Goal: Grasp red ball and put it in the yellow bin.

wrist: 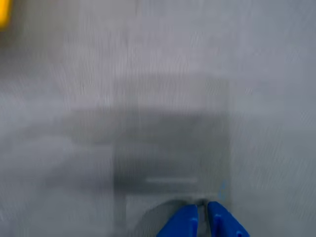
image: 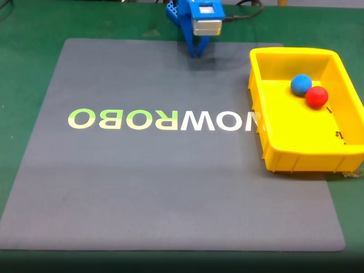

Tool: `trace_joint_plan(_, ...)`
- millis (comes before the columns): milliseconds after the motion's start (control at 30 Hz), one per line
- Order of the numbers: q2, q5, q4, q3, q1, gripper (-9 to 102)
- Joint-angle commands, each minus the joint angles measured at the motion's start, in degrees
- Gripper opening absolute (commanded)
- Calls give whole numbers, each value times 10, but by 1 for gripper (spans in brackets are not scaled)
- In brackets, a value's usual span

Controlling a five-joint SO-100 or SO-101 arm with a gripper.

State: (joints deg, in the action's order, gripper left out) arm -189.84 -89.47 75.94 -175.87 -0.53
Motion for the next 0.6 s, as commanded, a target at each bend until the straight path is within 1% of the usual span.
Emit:
trace_joint_plan(0,-7,-4,14,-18,8,0)
trace_joint_plan(567,-7,0,24,-18,24,0)
